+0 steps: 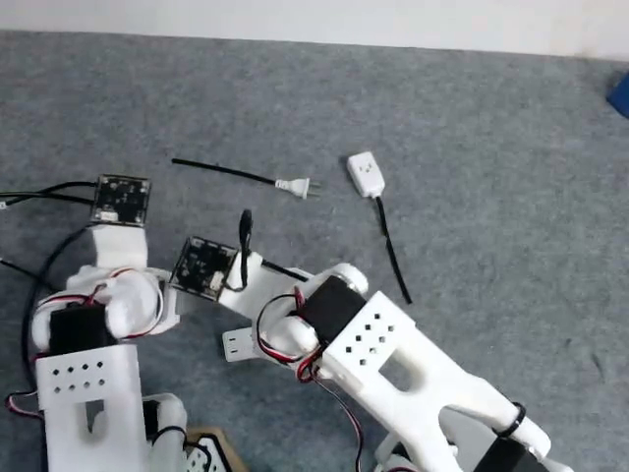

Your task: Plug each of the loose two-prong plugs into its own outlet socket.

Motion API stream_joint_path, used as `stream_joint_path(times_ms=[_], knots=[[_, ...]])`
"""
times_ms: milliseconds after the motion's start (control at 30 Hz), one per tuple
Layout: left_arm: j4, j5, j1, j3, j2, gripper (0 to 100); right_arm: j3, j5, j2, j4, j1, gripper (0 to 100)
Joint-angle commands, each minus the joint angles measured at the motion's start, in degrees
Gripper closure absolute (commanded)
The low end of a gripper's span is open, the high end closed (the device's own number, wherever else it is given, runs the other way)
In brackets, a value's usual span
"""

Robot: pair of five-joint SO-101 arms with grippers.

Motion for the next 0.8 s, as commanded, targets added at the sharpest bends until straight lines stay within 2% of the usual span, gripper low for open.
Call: stream_joint_path(times_ms=[0,233,333,467,533,633,767], knots=[[-0.9,0.4,-4.3,-2.3,-0.1,56,-0.3,2.6,-1.5,-1.1,0.4,99.1],[-1.0,0.6,-7.8,-2.6,-0.1,58,-0.3,3.8,-1.5,-0.6,0.4,99.1],[-1.5,5.2,-9.5,-2.6,-0.4,59,0.1,3.8,-1.5,-0.5,0.4,99.1],[-6.7,11.1,-17.1,-2.7,-0.7,59,0.2,5.1,-1.5,1.5,0.4,99.1],[-6.9,11.6,-17.7,-5.3,-0.2,59,0.2,4.9,-1.3,1.5,0.4,99.1],[-0.4,10.9,-16.6,-11.4,0.0,59,-0.7,4.9,3.1,3.7,0.4,99.1],[9.8,5.9,-10.8,-17.4,2.9,59,-9.1,4.8,12.3,8.9,0.2,99.1]])
